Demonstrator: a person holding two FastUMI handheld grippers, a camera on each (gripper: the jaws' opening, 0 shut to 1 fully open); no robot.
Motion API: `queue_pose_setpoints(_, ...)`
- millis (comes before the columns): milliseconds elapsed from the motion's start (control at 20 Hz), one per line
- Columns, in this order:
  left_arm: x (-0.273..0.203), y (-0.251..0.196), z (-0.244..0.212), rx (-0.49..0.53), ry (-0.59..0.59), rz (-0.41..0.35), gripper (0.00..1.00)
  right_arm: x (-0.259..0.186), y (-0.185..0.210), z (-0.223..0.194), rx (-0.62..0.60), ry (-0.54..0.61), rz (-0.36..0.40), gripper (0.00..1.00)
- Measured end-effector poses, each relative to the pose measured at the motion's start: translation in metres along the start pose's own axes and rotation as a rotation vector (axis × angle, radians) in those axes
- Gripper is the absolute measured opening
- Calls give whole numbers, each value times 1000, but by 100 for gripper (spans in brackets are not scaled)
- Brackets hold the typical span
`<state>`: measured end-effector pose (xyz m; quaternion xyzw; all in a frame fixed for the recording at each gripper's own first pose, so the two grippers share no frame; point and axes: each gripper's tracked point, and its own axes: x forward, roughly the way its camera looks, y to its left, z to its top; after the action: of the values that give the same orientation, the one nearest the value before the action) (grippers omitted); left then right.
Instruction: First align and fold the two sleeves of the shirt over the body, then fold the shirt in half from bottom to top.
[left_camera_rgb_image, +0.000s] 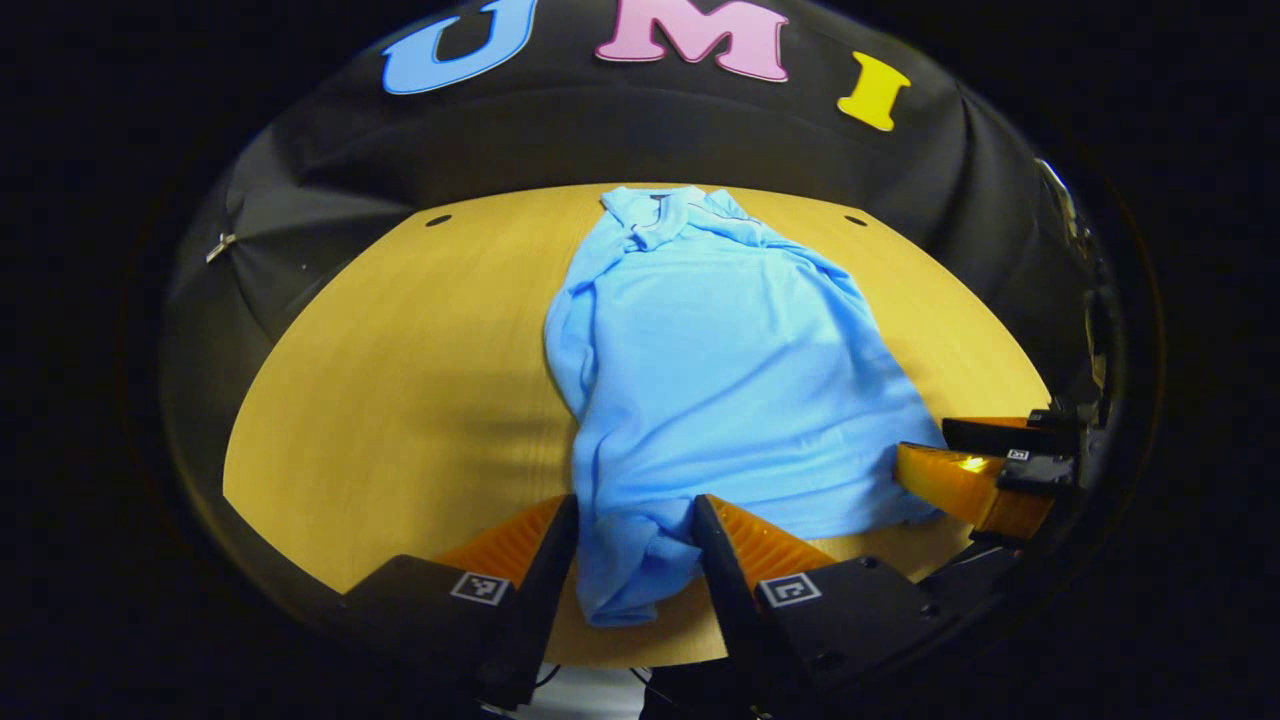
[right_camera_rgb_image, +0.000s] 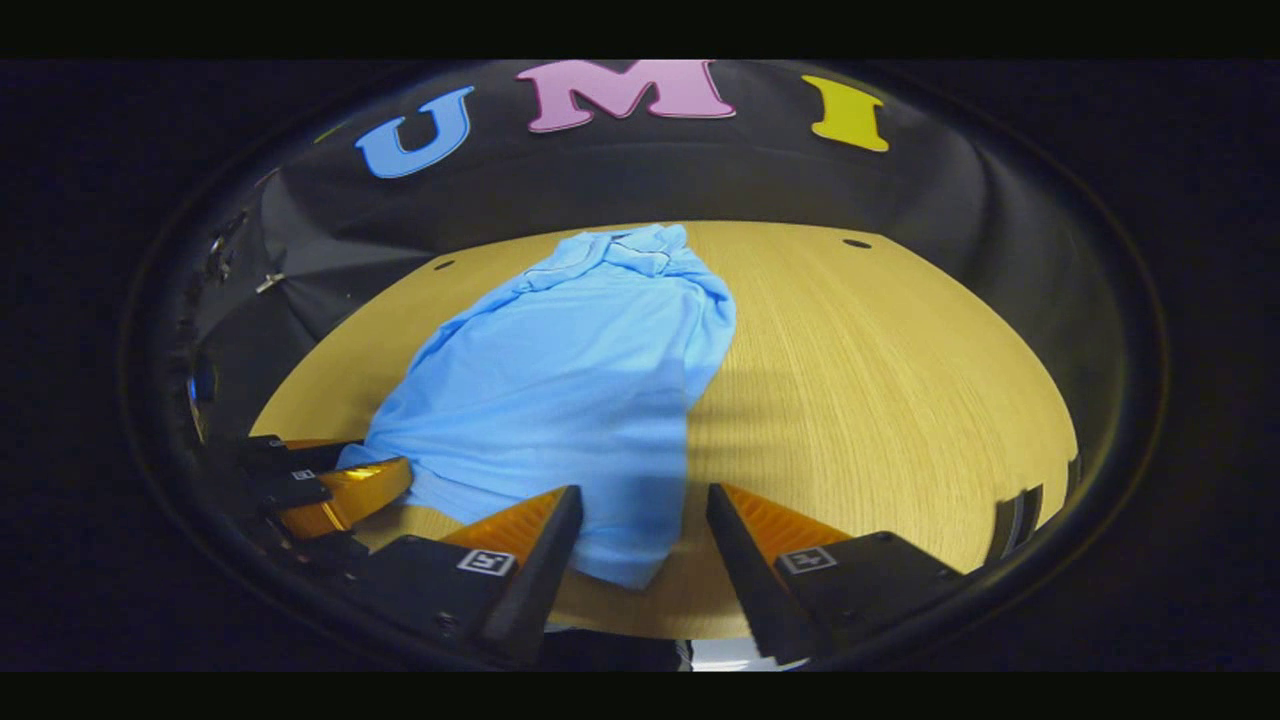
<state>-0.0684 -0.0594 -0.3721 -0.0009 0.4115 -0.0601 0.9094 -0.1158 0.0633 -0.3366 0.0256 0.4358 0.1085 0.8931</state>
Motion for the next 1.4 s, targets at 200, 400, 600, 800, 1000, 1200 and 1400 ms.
queue_pose_setpoints(200, 3, -15, 3, 38, -8, -29, 20, 1, 7, -1, 0, 7, 9, 24)
queue_pose_setpoints(400, 3, -16, 6, -23, 21, -35, 7, -1, 8, -1, 32, 32, 45, 3)
queue_pose_setpoints(600, -5, -15, 18, -27, 44, -43, 6, -8, 7, 13, 37, 35, 61, 8)
queue_pose_setpoints(800, -17, -12, 50, 8, 17, -68, 6, -11, 11, 47, 28, 1, 87, 8)
queue_pose_setpoints(1000, -25, -6, 93, -17, -19, -79, 6, -10, 13, 102, 49, -57, 117, 8)
queue_pose_setpoints(1200, -25, -4, 145, -68, -64, -86, 6, -5, 9, 154, 41, -111, 134, 2)
queue_pose_setpoints(1400, -16, -6, 191, -84, -101, -92, 6, 7, 2, 198, 26, -155, 139, 11)
